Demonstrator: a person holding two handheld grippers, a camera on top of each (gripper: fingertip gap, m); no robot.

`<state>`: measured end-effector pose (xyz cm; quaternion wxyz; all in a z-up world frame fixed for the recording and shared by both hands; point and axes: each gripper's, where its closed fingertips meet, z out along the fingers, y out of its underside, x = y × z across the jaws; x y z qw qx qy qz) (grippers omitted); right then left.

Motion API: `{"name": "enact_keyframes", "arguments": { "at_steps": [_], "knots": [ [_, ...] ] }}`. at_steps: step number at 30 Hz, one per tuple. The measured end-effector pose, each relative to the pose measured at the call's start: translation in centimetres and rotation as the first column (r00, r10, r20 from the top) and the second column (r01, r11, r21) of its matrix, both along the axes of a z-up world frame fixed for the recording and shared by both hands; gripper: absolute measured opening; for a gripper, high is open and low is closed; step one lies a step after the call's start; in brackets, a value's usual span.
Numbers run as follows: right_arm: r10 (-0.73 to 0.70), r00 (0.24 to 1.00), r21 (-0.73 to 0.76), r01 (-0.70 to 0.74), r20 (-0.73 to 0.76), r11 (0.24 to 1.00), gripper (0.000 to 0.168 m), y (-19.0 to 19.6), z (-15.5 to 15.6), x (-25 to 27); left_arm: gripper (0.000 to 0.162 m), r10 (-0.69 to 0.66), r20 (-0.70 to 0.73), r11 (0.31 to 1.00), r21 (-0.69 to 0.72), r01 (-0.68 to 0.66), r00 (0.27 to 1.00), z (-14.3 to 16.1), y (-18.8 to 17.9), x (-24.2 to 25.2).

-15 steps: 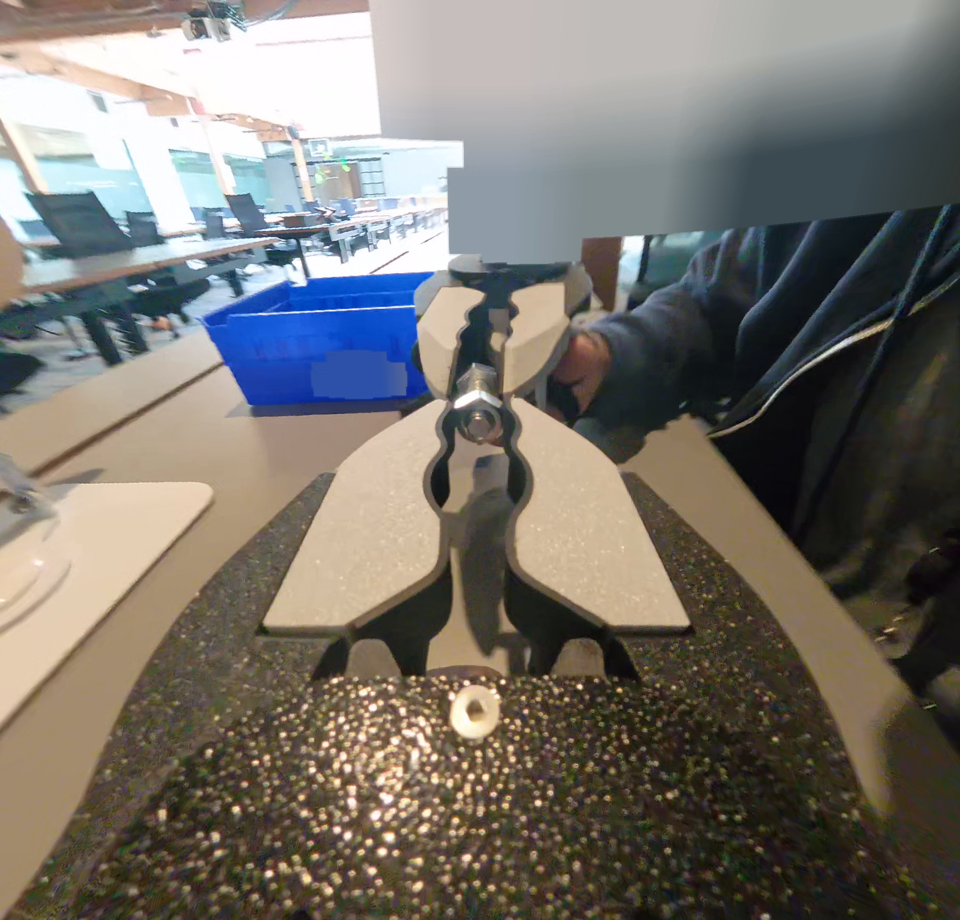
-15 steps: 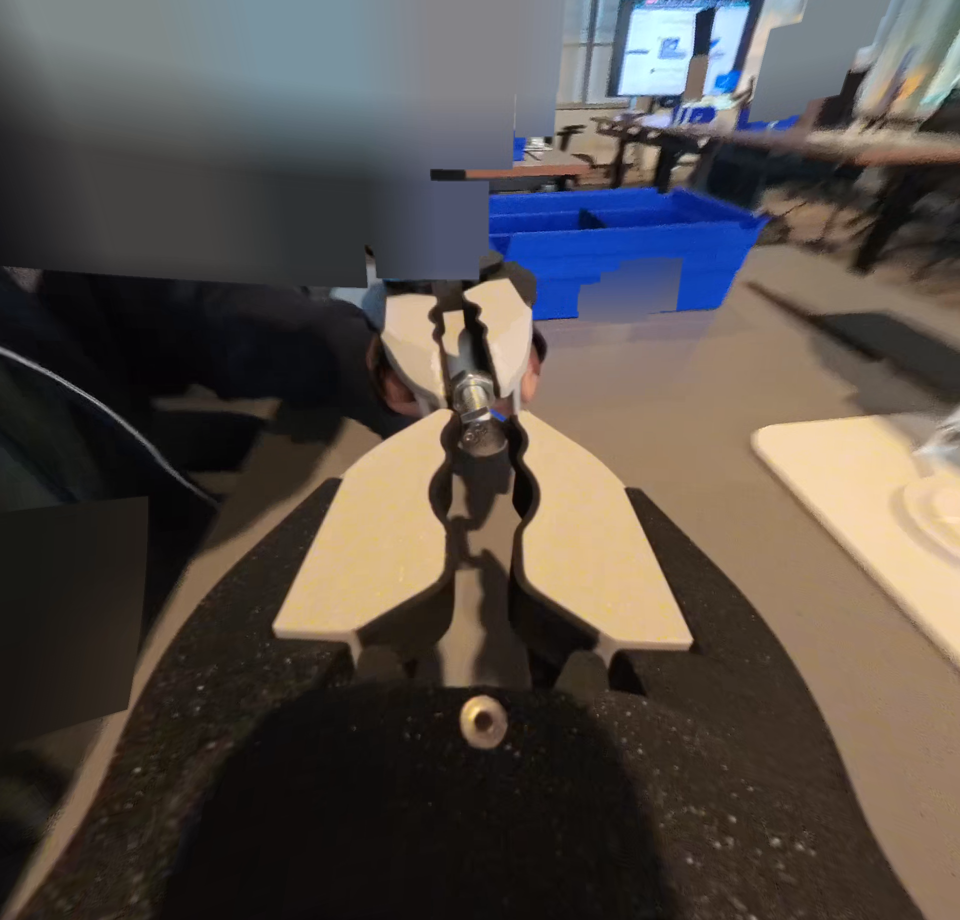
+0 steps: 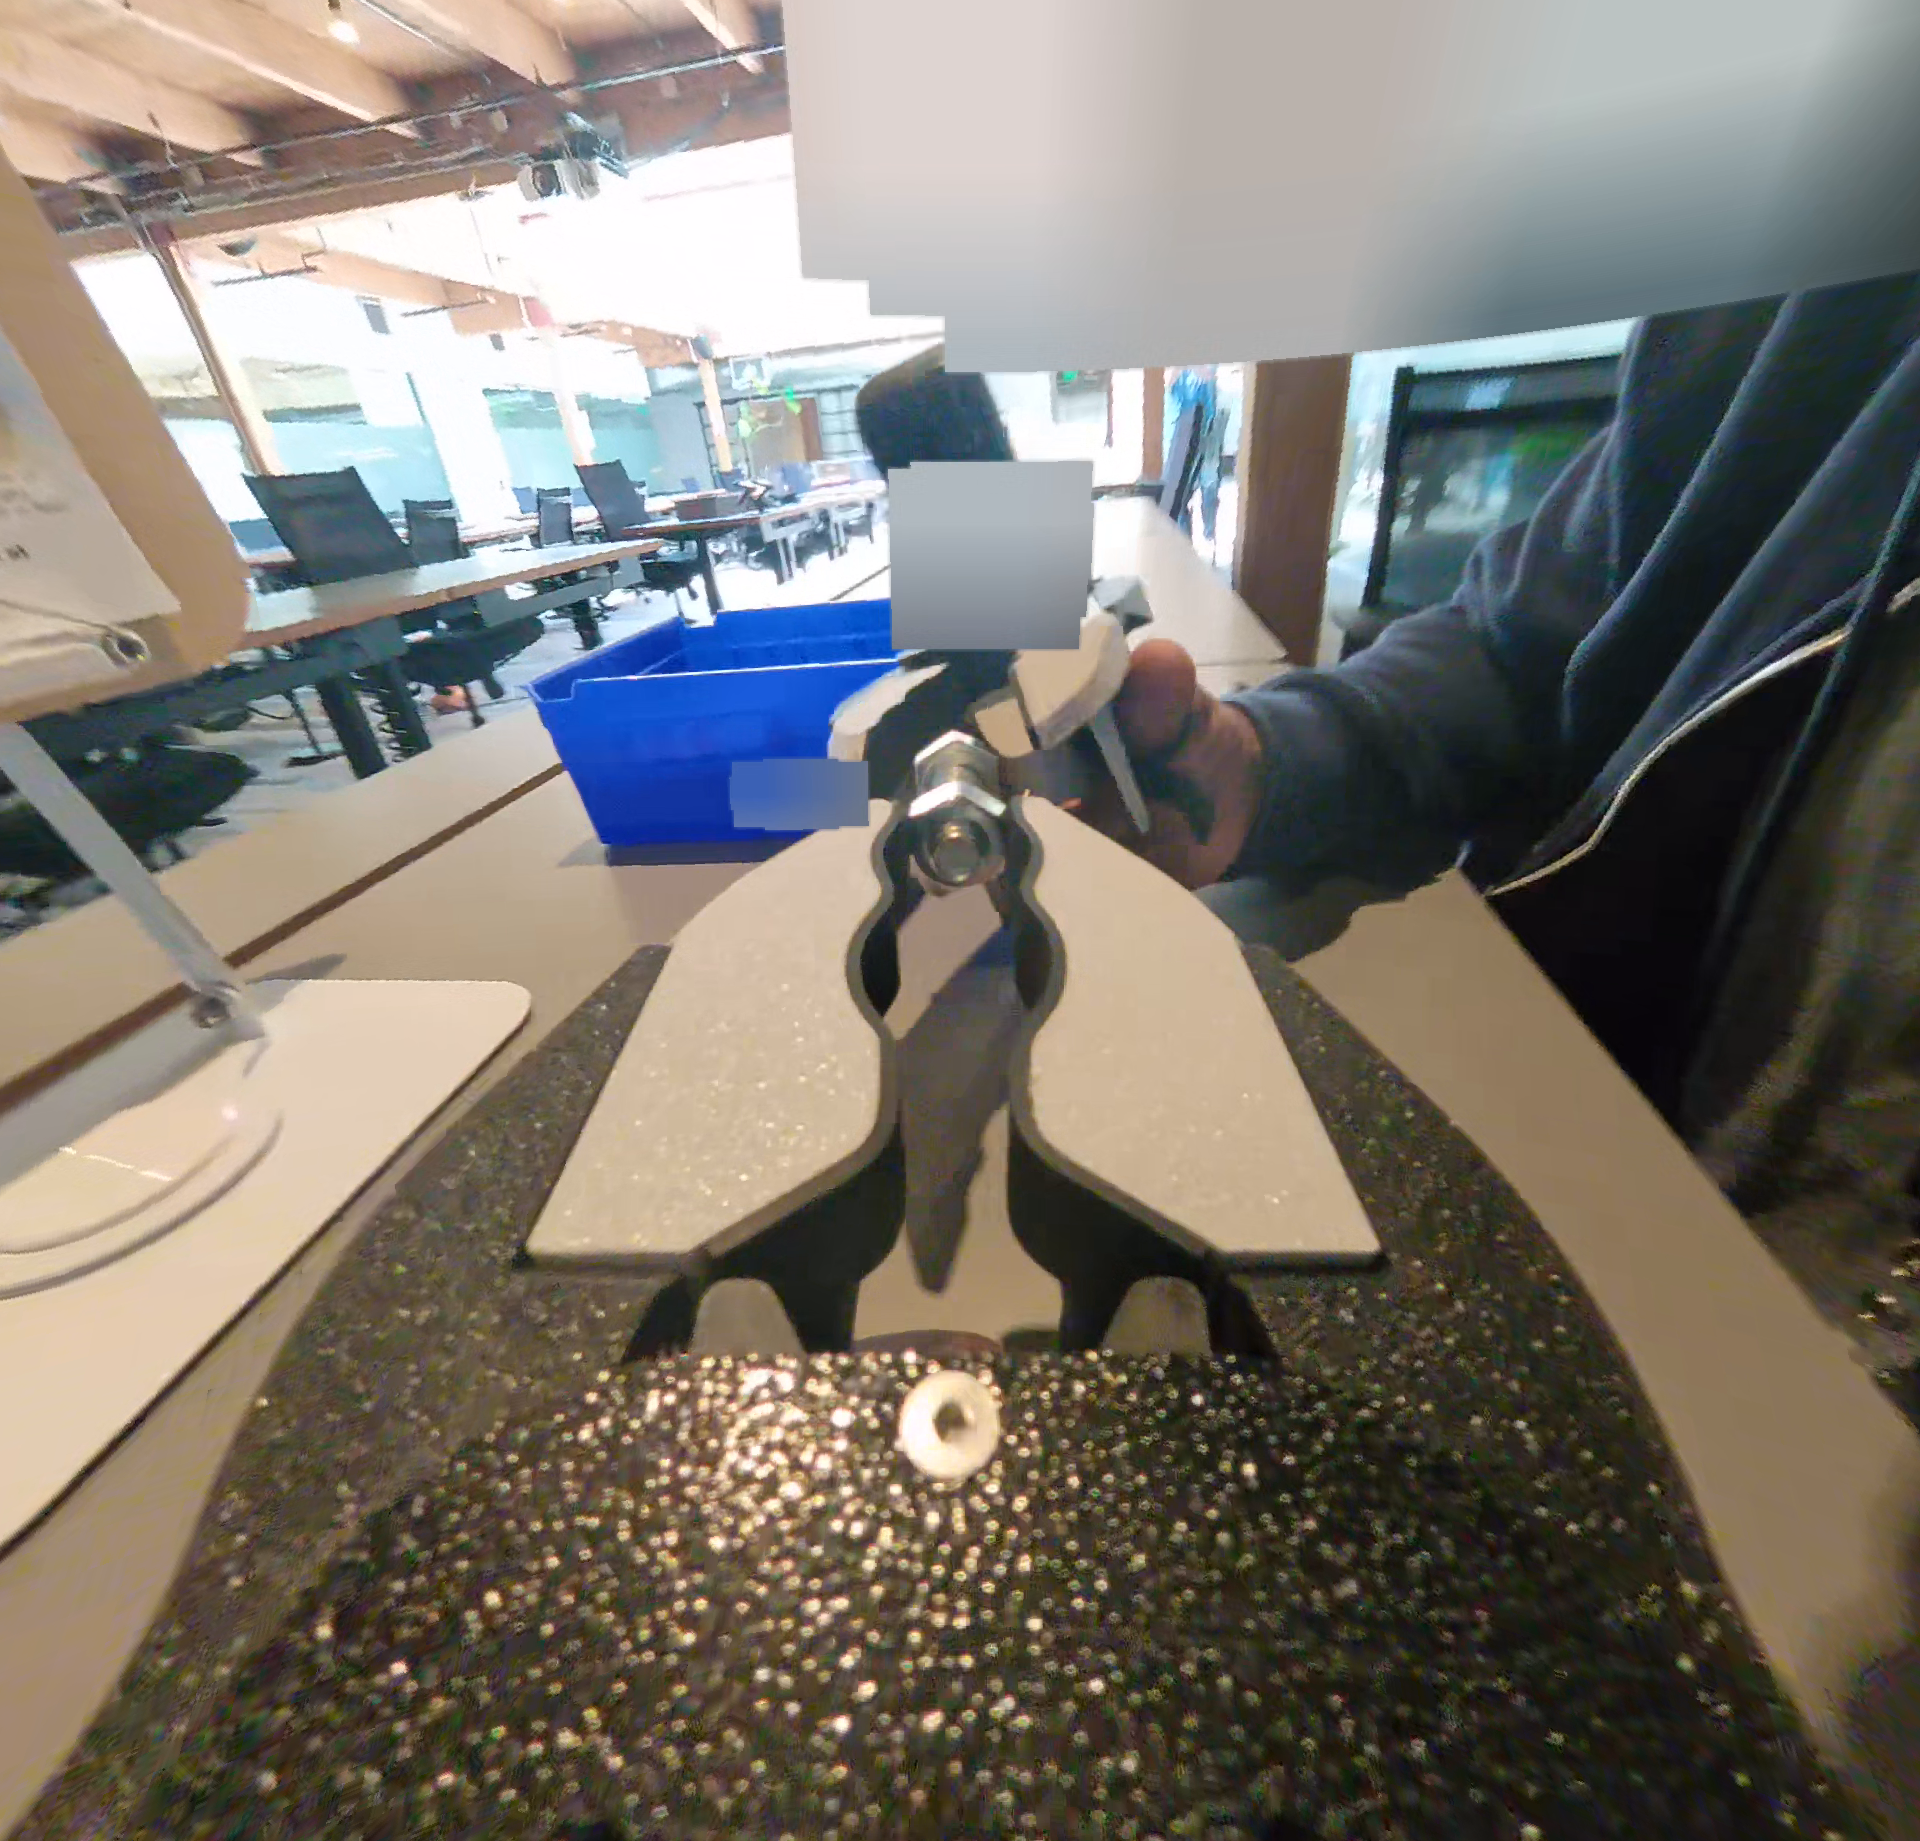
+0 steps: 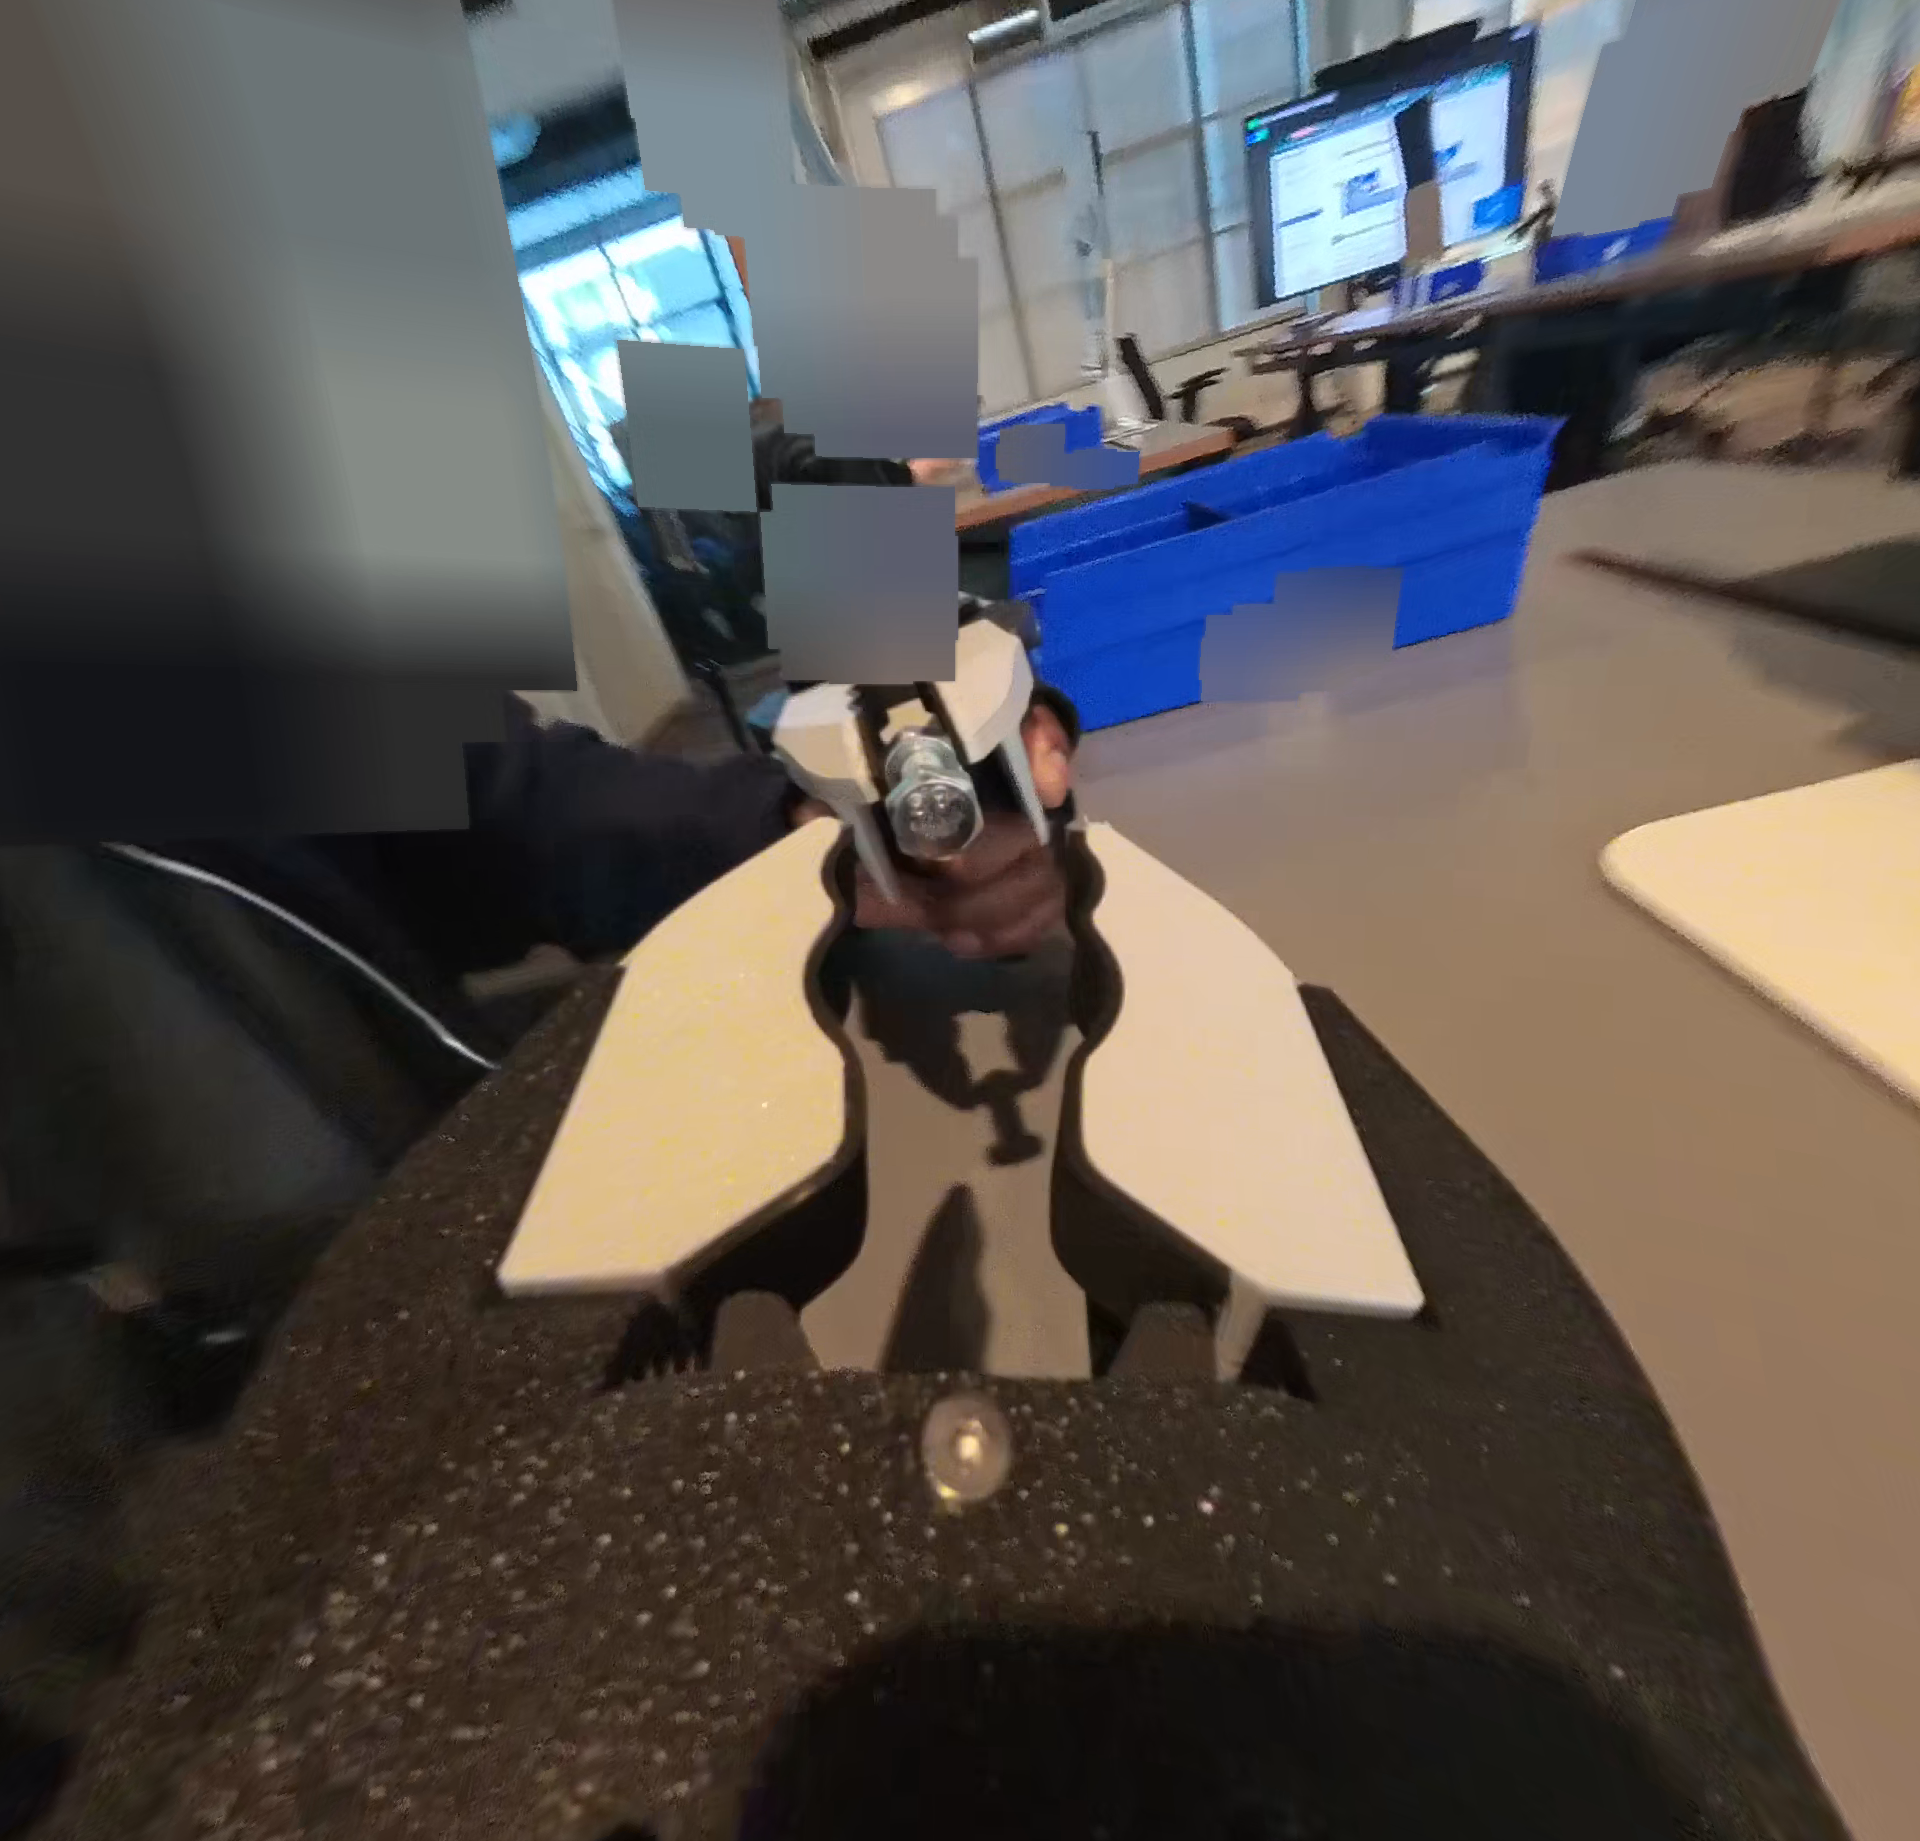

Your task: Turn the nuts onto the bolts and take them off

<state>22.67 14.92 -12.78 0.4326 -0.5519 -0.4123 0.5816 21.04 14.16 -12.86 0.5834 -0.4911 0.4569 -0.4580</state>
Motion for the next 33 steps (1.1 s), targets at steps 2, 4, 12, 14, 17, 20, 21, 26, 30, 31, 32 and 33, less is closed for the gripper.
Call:
{"name": "enact_keyframes", "arguments": {
  "at_steps": [2, 4, 12, 14, 17, 20, 21, 26, 30, 31, 32, 33],
  "knots": [
    [-0.064, 0.997, 0.151, 0.057, 0.042, 0.987, 0.037, 0.0, 0.1, 0.1, 0.017, -0.032, 0.017, 0.998, -0.053, 0.033, 0.999, 0.0, 0.0, -0.1],
    [-0.107, 0.991, 0.284, 0.080, 0.080, 0.956, 0.036, -0.3, 0.0, -0.1, 0.017, -0.063, 0.033, 0.994, -0.089, 0.065, 0.997, -0.1, -0.2, -0.1],
    [-0.105, 0.980, 0.402, 0.028, 0.170, 0.915, 0.019, -1.7, -1.3, -1.3, 0.017, -0.134, 0.004, 0.983, -0.125, 0.133, 0.991, -0.9, -1.1, 0.9],
    [-0.075, 0.982, 0.338, 0.013, 0.172, 0.941, 0.018, -1.7, -1.3, -1.3, 0.017, -0.127, -0.006, 0.986, -0.109, 0.125, 0.992, -1.0, -1.0, 0.8],
    [0.003, 0.985, 0.152, -0.030, 0.173, 0.988, 0.018, -1.5, -1.8, -1.2, 0.017, -0.047, -0.086, 0.999, 0.021, 0.049, 0.995, -1.6, -0.7, 0.9],
    [0.139, 0.988, -0.159, -0.127, 0.071, 0.979, 0.018, -1.5, -1.7, -1.1, 0.017, 0.060, -0.163, 0.977, 0.210, -0.025, 0.985, -2.1, -0.6, 1.0],
    [0.176, 0.984, -0.260, -0.162, 0.033, 0.952, 0.018, -1.5, -1.8, -1.1, 0.017, 0.096, -0.180, 0.963, 0.267, -0.046, 0.979, -2.2, -0.6, 1.0],
    [0.208, 0.974, -0.426, -0.225, -0.087, 0.877, 0.030, -0.7, -1.8, -0.8, 0.017, 0.140, -0.217, 0.946, 0.319, -0.066, 0.966, -2.6, -0.5, 1.5],
    [0.100, 0.995, -0.202, -0.093, 0.024, 0.975, 0.045, 0.0, -1.6, -0.6, 0.017, 0.082, -0.127, 0.983, 0.176, -0.059, 0.988, -1.6, -0.1, 1.0],
    [0.063, 0.997, -0.125, -0.056, 0.052, 0.991, 0.044, 0.1, -1.5, -0.5, 0.017, 0.067, -0.098, 0.989, 0.135, -0.053, 0.993, -1.3, 0.1, 0.8],
    [0.027, 0.997, -0.041, -0.023, 0.079, 0.999, 0.041, 0.3, -1.4, -0.4, 0.017, 0.047, -0.073, 0.994, 0.098, -0.040, 0.996, -1.0, 0.1, 0.6],
    [-0.006, 0.995, 0.042, 0.002, 0.099, 0.999, 0.039, 0.3, -1.3, -0.3, 0.017, 0.030, -0.054, 0.998, 0.065, -0.026, 0.998, -0.8, 0.2, 0.4]
  ]
}}
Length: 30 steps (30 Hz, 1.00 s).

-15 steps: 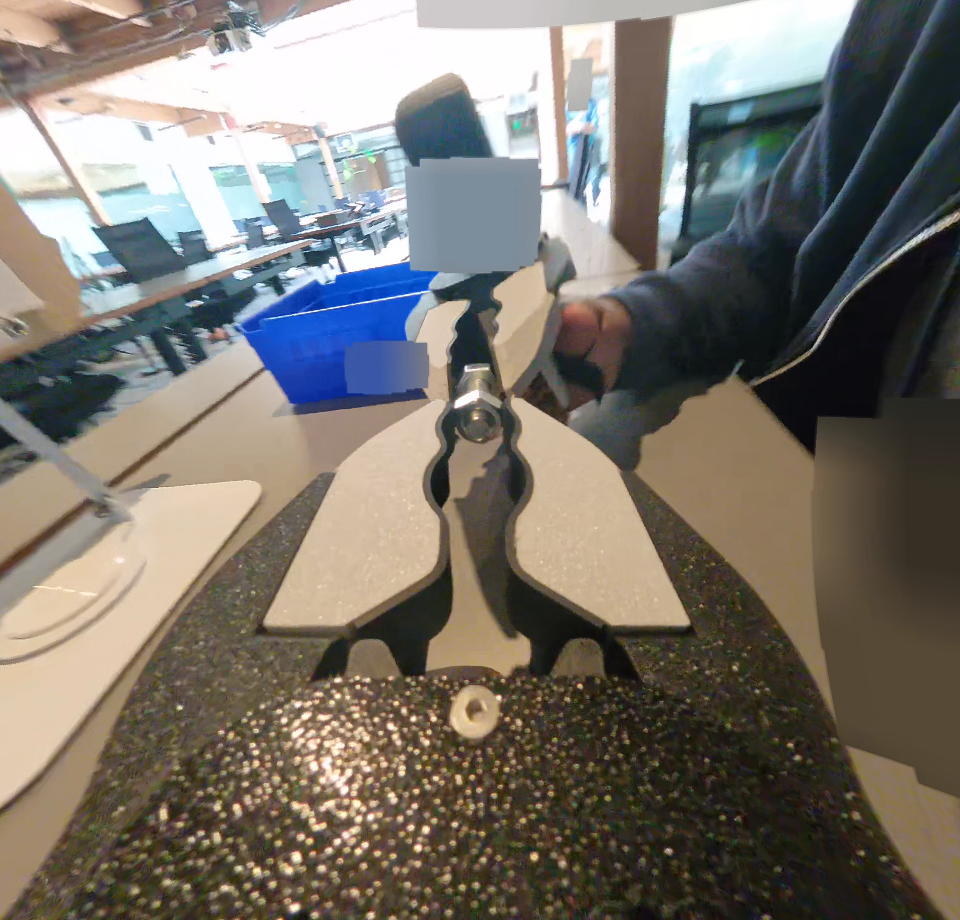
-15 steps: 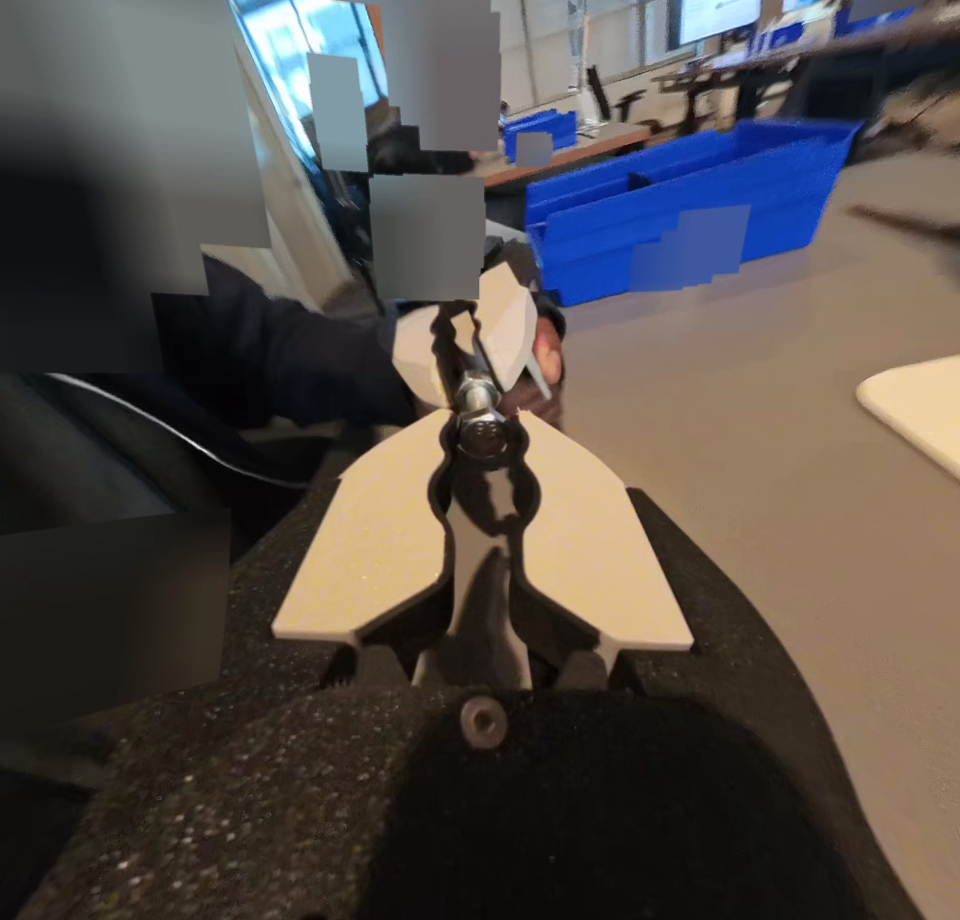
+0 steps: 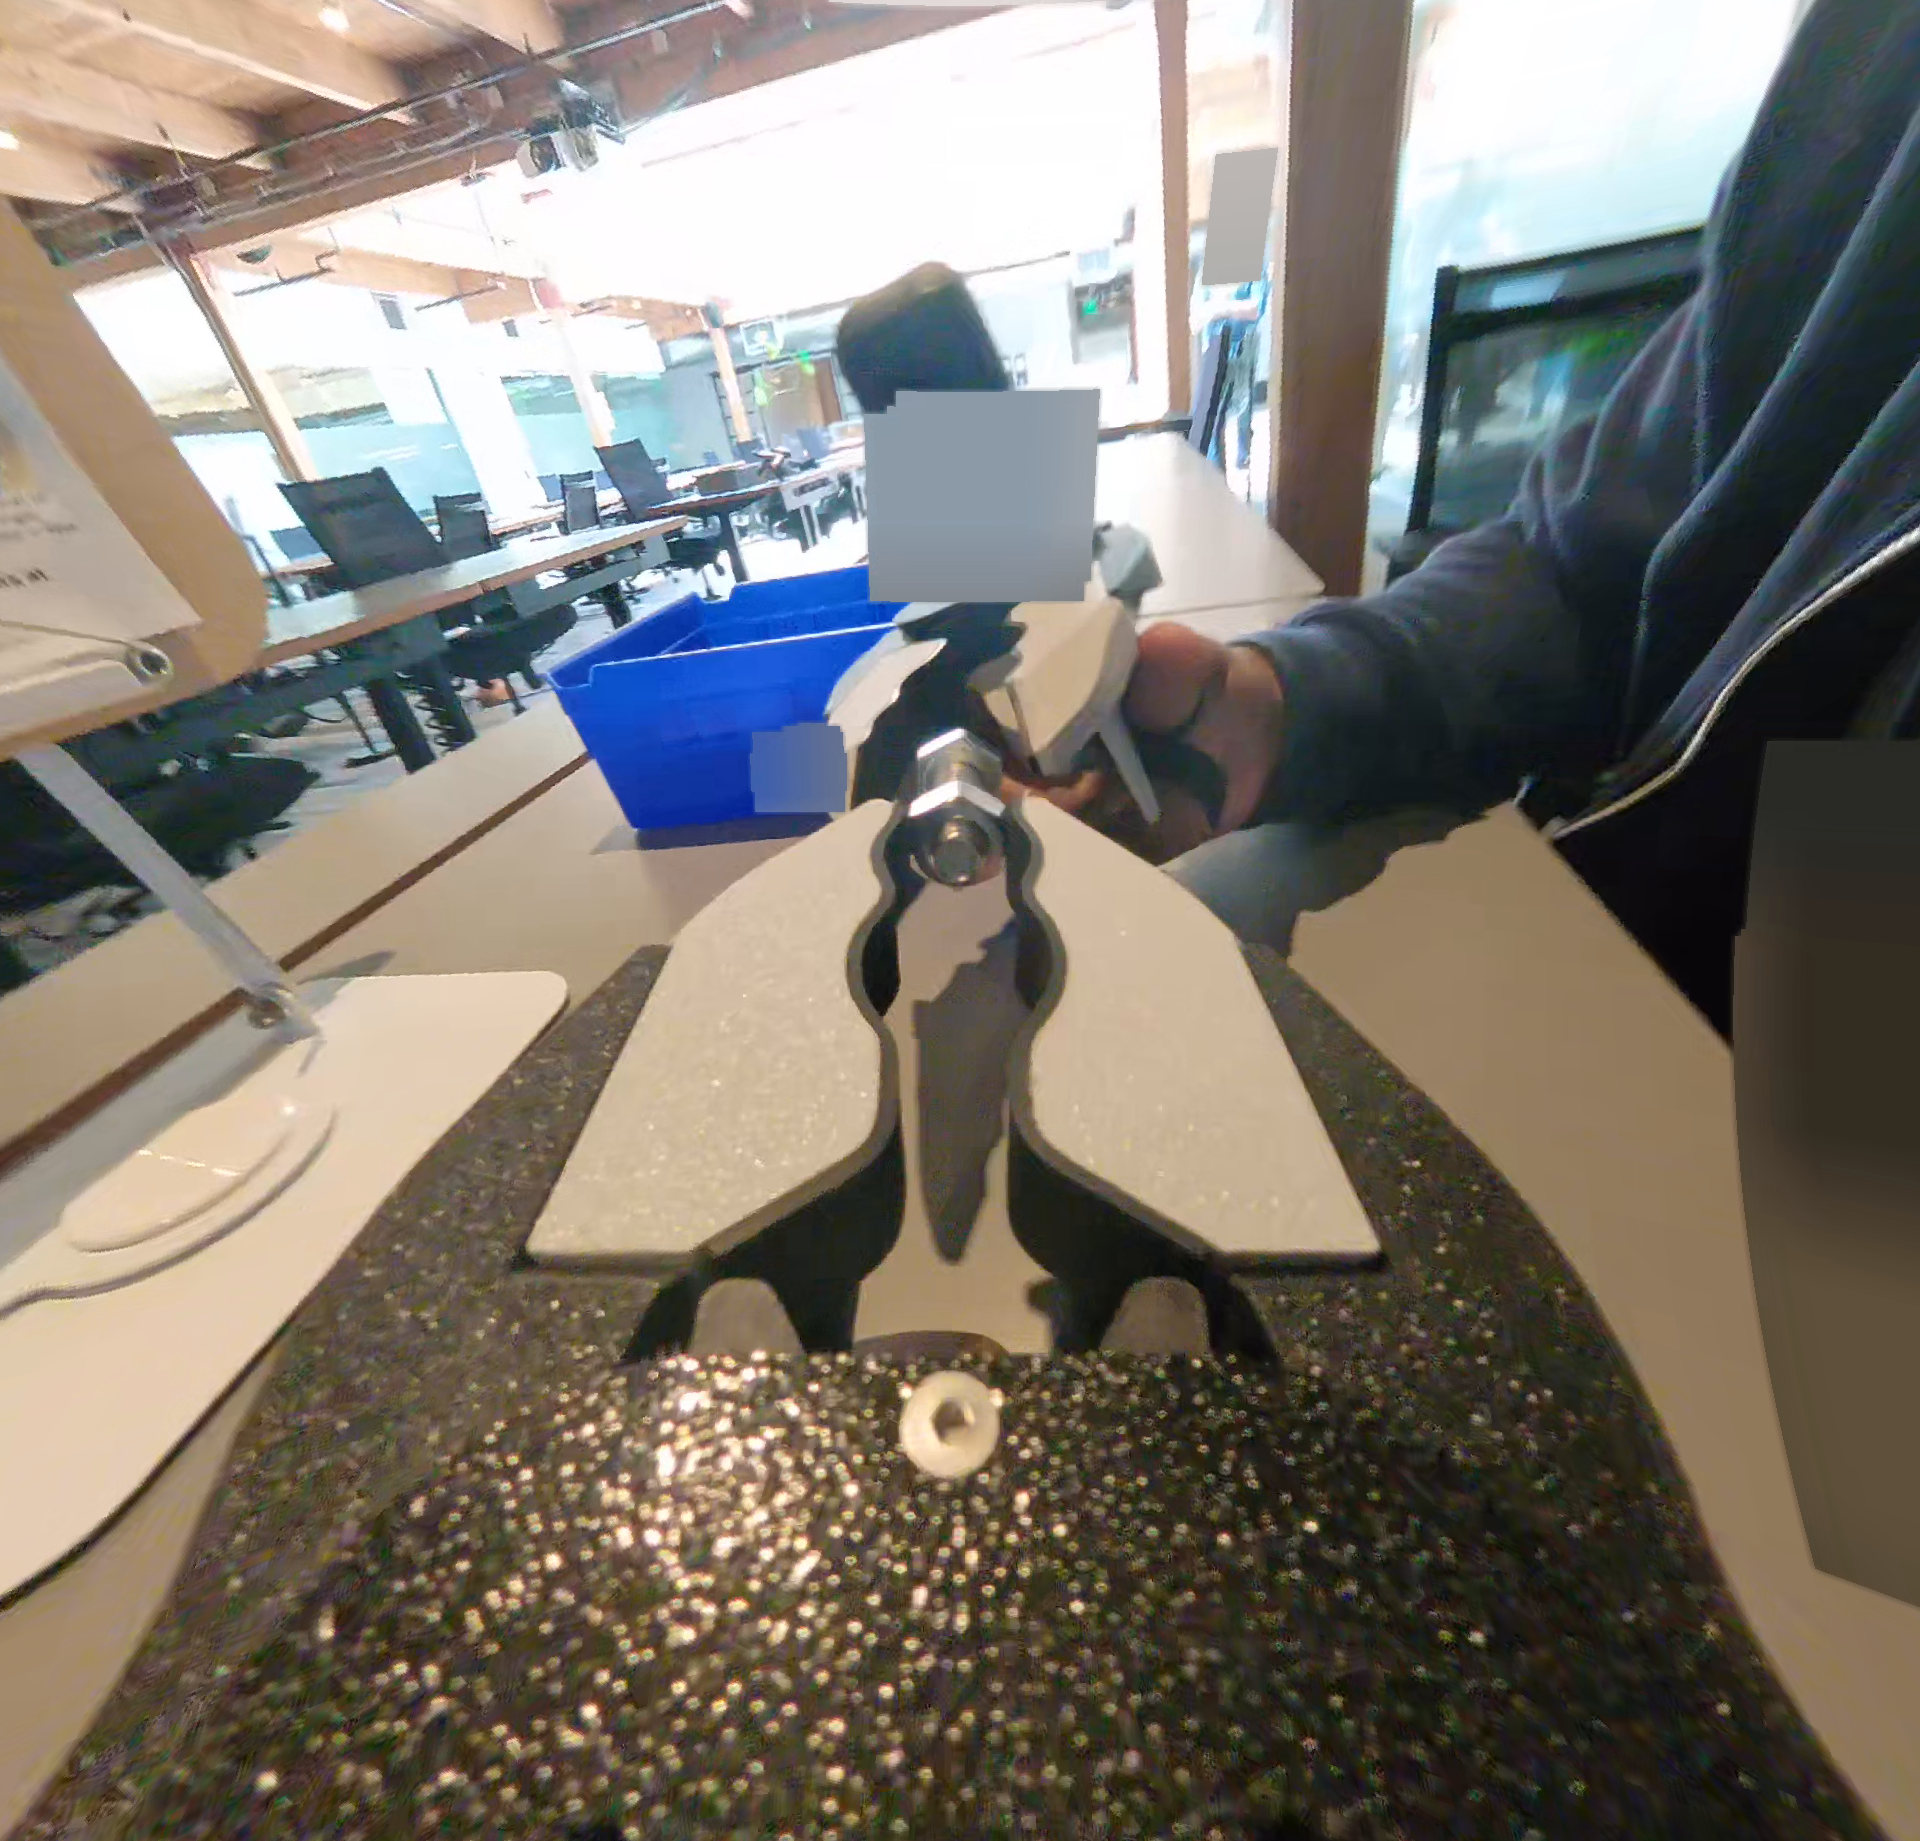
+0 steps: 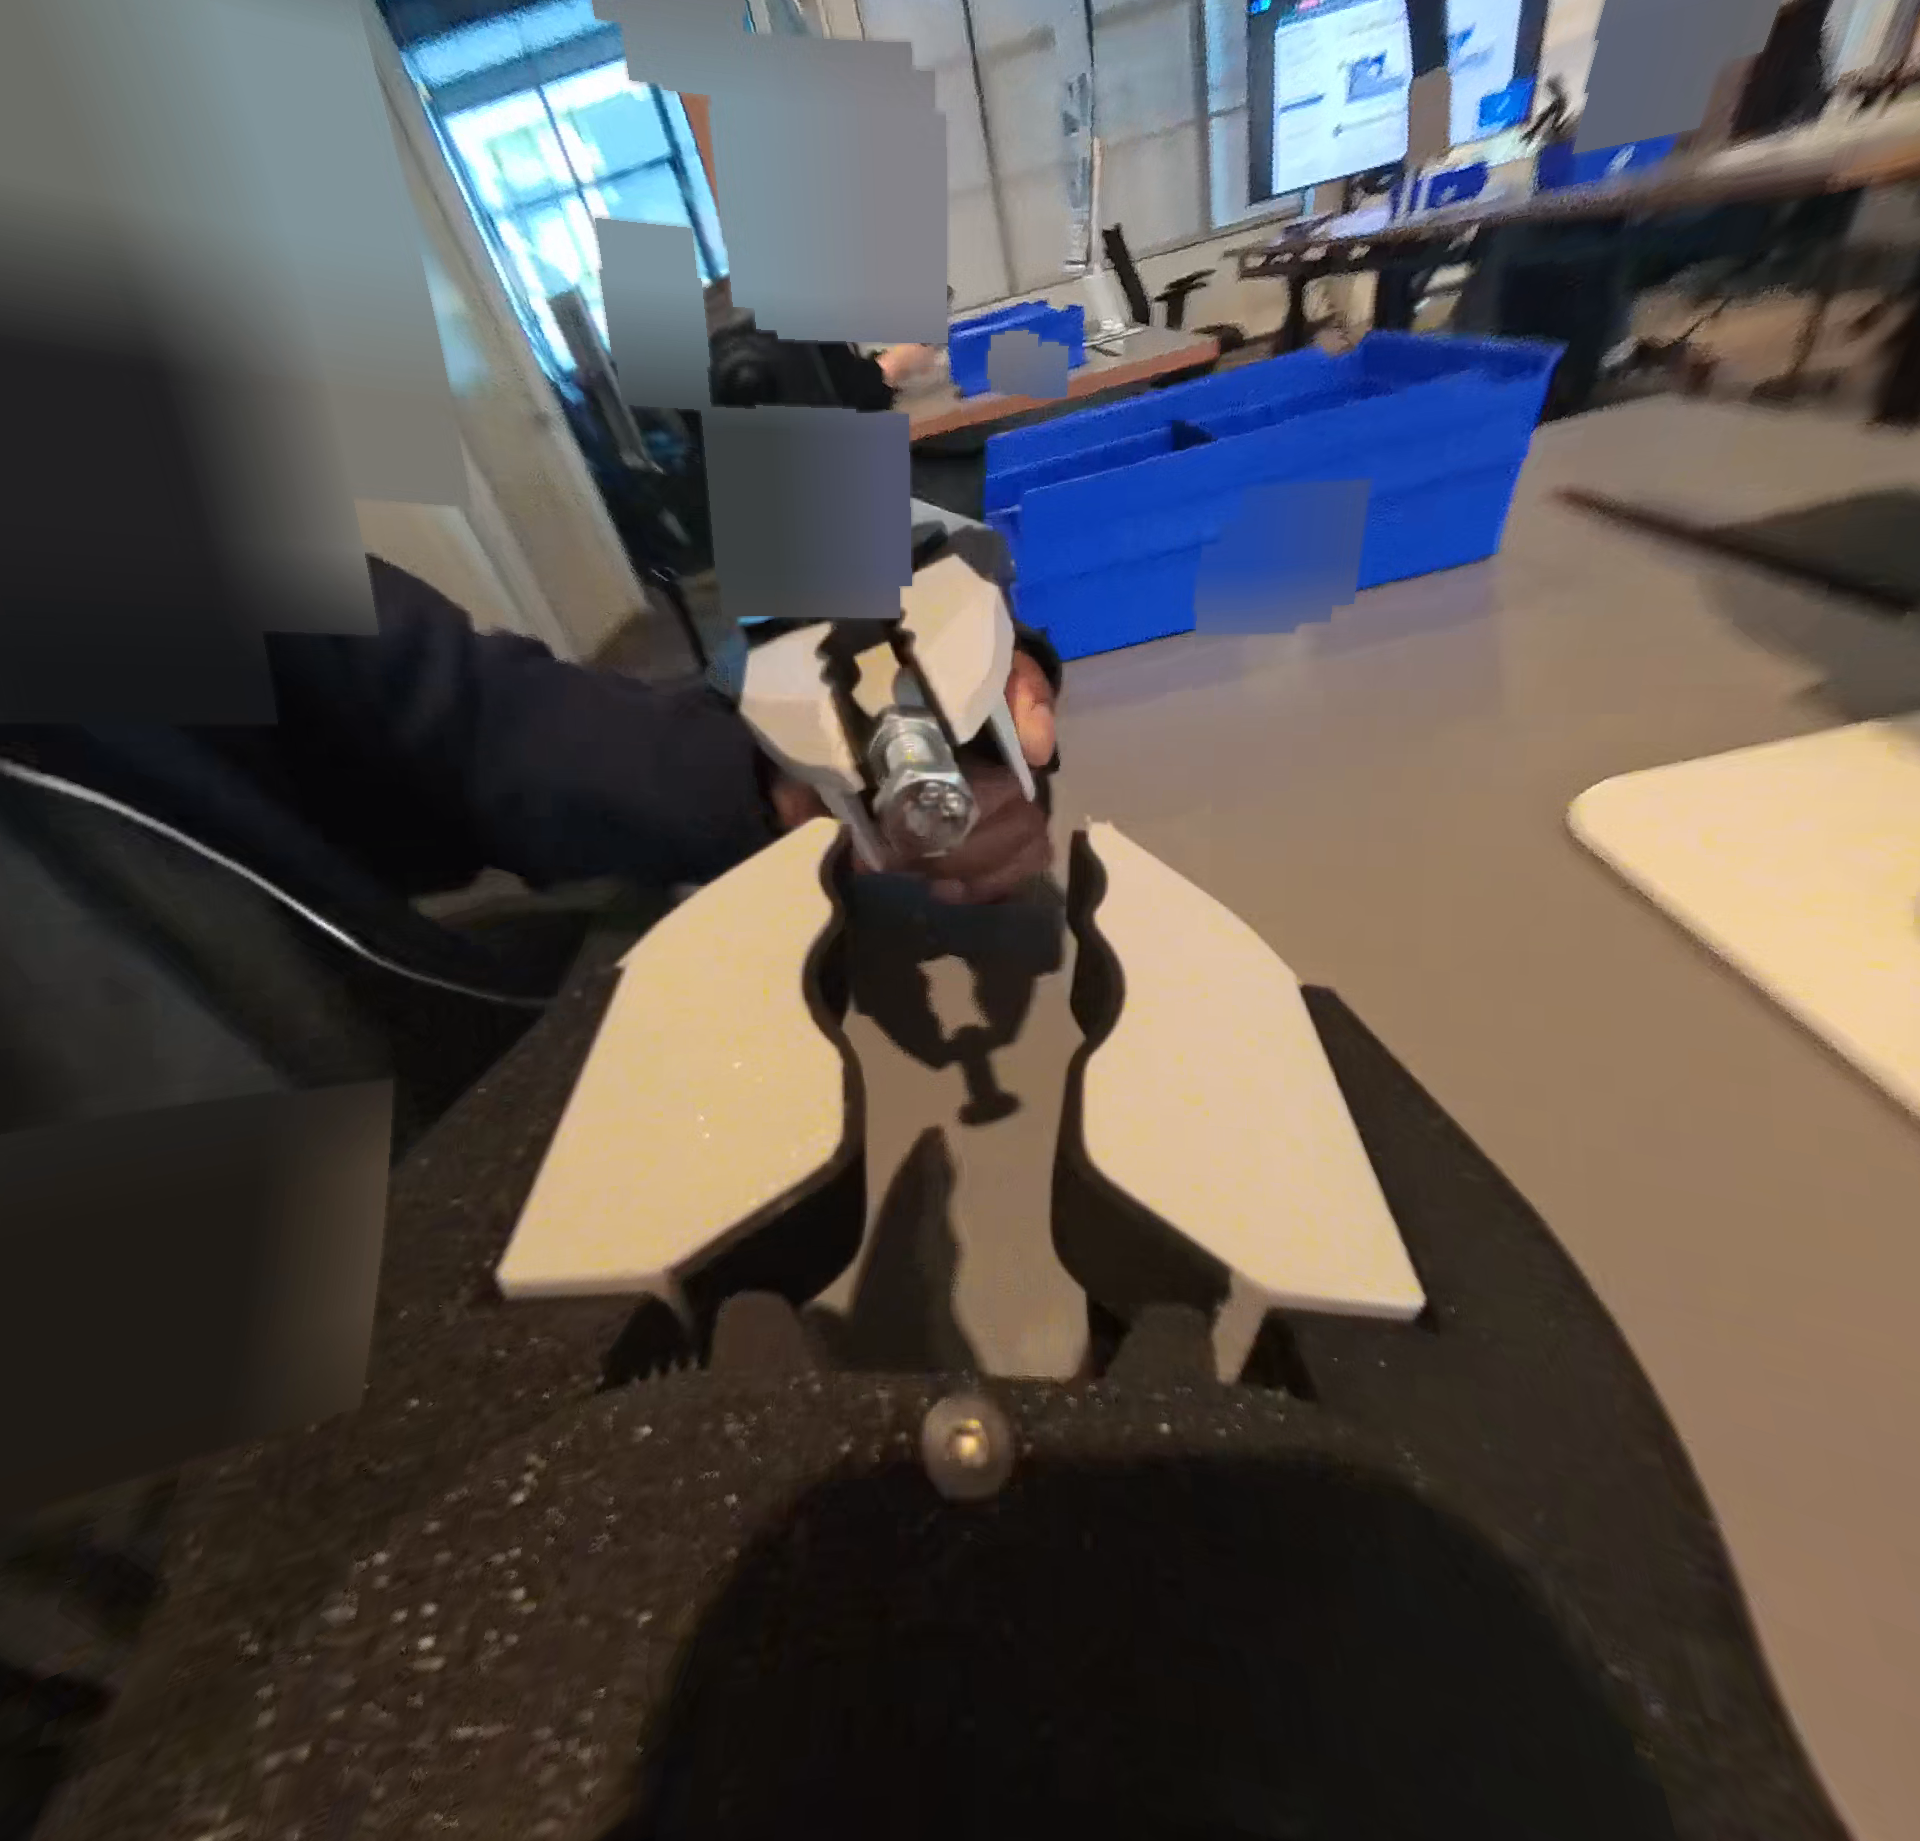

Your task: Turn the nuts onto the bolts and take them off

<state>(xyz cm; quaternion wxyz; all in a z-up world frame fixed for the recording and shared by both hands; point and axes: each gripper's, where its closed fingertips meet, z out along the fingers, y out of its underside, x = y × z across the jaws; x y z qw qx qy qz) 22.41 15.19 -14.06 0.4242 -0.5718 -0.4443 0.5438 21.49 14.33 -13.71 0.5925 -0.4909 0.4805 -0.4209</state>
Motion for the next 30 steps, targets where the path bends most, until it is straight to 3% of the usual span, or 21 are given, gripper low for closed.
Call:
{"name": "enact_keyframes", "arguments": {
  "at_steps": [5, 10, 14, 18, 24, 27, 30],
  "knots": [
    [-0.057, 0.996, 0.269, 0.037, 0.066, 0.962, 0.025, -0.8, 0.2, -0.2, 0.017, -0.052, 0.029, 0.995, -0.080, 0.054, 0.998, 0.0, -0.2, 0.0],
    [-0.061, 0.995, 0.327, 0.032, 0.077, 0.944, 0.017, -1.5, 0.1, -0.5, 0.017, -0.108, 0.032, 0.985, -0.133, 0.111, 0.994, -0.2, -0.7, 0.3],
    [-0.037, 0.996, 0.247, 0.015, 0.085, 0.969, 0.017, -1.5, 0.0, -0.5, 0.017, -0.106, 0.025, 0.986, -0.126, 0.108, 0.994, -0.3, -0.7, 0.3],
    [0.039, 0.997, 0.022, -0.040, 0.068, 0.999, 0.016, -1.4, -0.5, -0.4, 0.017, -0.023, -0.068, 1.000, 0.013, 0.024, 0.997, -1.0, -0.5, 0.4],
    [0.138, 0.988, -0.350, -0.152, -0.066, 0.924, 0.017, -0.9, -0.9, -0.2, 0.017, 0.105, -0.166, 0.975, 0.213, -0.068, 0.980, -1.7, -0.2, 0.6],
    [0.090, 0.990, -0.311, -0.120, -0.111, 0.943, 0.037, -0.1, -0.1, 0.1, 0.017, 0.070, -0.162, 0.989, 0.138, -0.048, 0.984, -1.9, -0.2, 0.8],
    [0.011, 1.000, -0.083, -0.013, -0.024, 0.996, 0.042, 0.4, 0.0, 0.4, 0.017, 0.015, -0.052, 1.000, 0.001, -0.014, 0.999, -0.8, 0.0, 0.2]
  ]
}}
